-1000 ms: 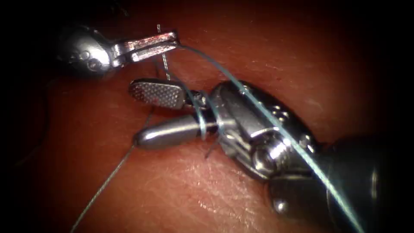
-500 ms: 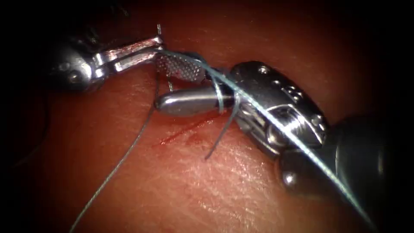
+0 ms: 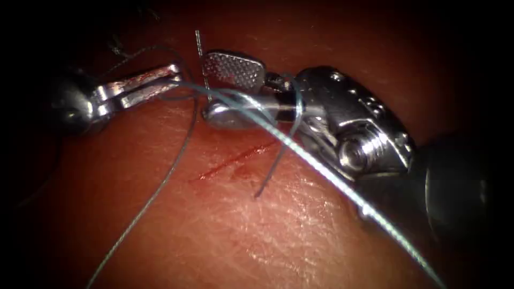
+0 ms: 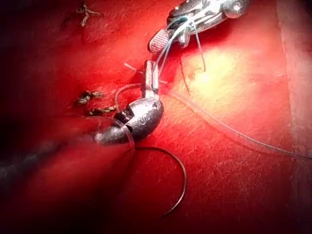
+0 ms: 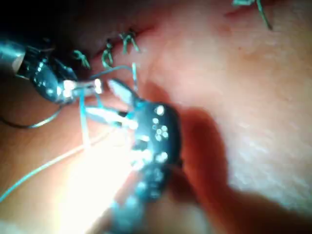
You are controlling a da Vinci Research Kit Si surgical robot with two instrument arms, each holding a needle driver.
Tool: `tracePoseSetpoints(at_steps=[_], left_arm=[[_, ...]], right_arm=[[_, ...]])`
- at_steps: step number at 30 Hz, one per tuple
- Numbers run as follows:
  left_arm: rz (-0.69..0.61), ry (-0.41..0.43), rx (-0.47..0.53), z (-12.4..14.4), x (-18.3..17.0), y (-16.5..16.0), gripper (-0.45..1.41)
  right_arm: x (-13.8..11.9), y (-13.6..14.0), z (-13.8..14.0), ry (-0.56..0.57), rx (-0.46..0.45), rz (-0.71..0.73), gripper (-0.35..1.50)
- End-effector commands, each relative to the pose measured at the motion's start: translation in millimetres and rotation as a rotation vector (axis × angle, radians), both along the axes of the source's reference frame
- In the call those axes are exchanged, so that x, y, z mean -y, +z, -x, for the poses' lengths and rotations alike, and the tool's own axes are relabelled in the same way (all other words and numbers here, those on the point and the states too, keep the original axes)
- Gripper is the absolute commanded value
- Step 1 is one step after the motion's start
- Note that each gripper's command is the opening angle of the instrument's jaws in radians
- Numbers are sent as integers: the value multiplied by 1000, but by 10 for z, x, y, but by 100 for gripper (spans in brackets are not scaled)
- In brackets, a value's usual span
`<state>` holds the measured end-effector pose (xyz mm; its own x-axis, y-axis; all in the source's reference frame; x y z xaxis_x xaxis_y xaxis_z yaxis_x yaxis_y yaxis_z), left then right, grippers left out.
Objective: Wound Closure
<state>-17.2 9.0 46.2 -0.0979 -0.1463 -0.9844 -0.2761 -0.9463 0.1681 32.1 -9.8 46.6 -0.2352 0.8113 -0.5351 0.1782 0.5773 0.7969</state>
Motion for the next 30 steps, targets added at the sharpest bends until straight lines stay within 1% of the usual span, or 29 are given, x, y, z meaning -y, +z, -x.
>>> tracePoseSetpoints(at_steps=[1, 8, 13, 20, 24, 30], left_arm=[[-1, 1, 0, 5, 2, 8, -45], [-7, 6, 4, -1, -3, 3, -45], [-25, 2, 14, -7, -15, -7, -45], [0, -13, 5, 1, -40, -20, -45], [8, -10, 5, 8, -48, -14, -45], [15, -12, 2, 10, -59, 2, -45]], right_arm=[[5, 3, -7, -6, -5, -3, 51], [6, 5, -7, -7, -4, -2, 51], [10, 10, -8, -24, 15, -6, 56], [21, 16, -10, -72, 42, -22, 62], [25, 15, -11, -98, 30, -39, 62], [36, 9, -17, -140, 11, -47, 62]])
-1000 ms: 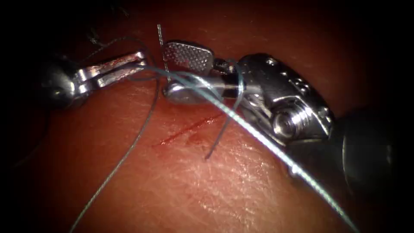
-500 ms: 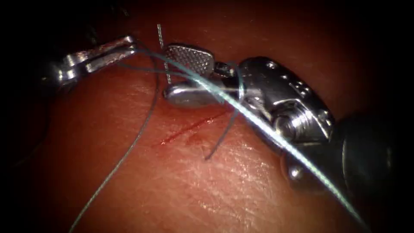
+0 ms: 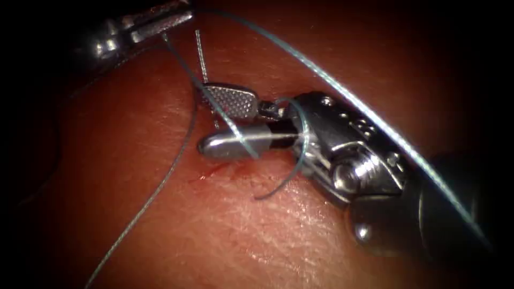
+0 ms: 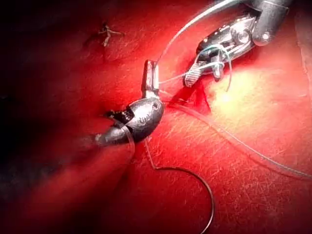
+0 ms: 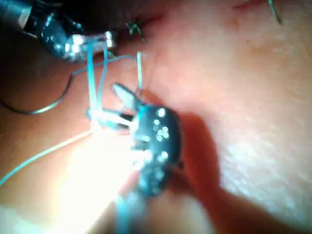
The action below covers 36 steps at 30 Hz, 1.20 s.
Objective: Wound Closure
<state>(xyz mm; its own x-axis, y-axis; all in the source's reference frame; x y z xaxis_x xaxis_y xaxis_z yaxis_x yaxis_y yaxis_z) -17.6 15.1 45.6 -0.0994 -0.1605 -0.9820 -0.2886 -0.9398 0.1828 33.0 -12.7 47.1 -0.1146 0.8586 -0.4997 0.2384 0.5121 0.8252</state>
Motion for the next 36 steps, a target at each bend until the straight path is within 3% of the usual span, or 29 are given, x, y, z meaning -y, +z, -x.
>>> tracePoseSetpoints(at_steps=[1, 21, 36], left_arm=[[0, 1, 1, 6, 0, 9, -45], [32, 11, -12, 17, 1, 58, -45], [27, 9, -11, 21, 12, 60, -45]], right_arm=[[8, 3, -9, -11, -7, -7, 62], [10, -16, -12, -40, -78, -19, 57], [-12, -23, -6, 70, -133, -58, 52]])
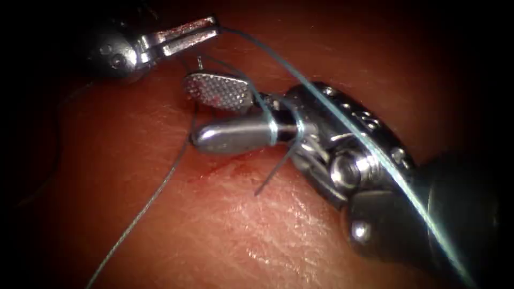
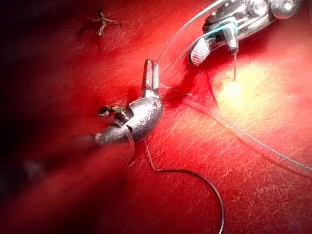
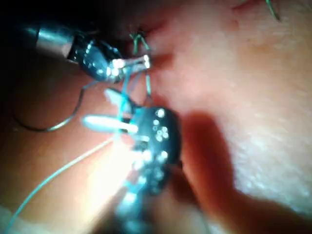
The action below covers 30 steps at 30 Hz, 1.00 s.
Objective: Wound Closure
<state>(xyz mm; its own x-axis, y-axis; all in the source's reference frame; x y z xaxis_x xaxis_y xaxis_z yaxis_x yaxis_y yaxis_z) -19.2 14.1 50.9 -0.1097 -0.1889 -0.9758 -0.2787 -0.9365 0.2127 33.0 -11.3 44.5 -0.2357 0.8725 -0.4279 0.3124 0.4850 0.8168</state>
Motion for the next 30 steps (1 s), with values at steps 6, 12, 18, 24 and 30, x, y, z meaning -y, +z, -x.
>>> tracePoseSetpoints(at_steps=[6, 12, 18, 24, 30], left_arm=[[-6, 8, 7, -1, 11, 2, -45], [-31, 9, 16, -7, 24, -10, -45], [-39, -1, 31, -5, 31, -22, -45], [-43, 3, 37, -2, 40, -26, -45], [-46, 16, 45, 0, 53, -33, -45]], right_arm=[[-6, 9, -1, 47, 10, -18, 51], [-14, 17, 8, 84, 31, -26, 49], [-18, 20, 12, 104, 41, -25, 47], [-18, 20, 12, 105, 41, -26, 47], [-21, 21, 14, 109, 39, -27, 47]])
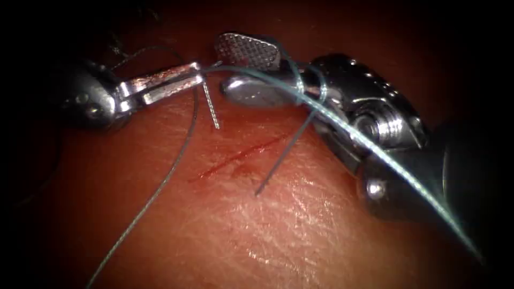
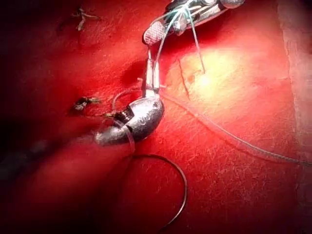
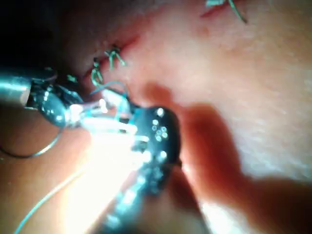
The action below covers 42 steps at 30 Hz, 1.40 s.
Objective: Wound Closure
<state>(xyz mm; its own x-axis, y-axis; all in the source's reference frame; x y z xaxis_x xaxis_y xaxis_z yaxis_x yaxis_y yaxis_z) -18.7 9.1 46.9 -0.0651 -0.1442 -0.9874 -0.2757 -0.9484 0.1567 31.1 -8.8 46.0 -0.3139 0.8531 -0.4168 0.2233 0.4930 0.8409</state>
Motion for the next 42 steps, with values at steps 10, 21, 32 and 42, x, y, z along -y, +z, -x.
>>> tracePoseSetpoints(at_steps=[10, 21, 32, 42], left_arm=[[-5, 10, 7, 4, 15, -1, -45], [-13, 18, 14, 5, 25, -3, -45], [-20, 26, 24, 7, 34, -7, -45], [-29, 35, 32, 14, 38, -10, -45]], right_arm=[[3, 7, -5, -4, 6, 0, 47], [3, 7, -6, -9, 18, 1, 47], [3, 7, -6, -7, 25, 1, 47], [3, 7, -8, -7, 32, 1, 51]])
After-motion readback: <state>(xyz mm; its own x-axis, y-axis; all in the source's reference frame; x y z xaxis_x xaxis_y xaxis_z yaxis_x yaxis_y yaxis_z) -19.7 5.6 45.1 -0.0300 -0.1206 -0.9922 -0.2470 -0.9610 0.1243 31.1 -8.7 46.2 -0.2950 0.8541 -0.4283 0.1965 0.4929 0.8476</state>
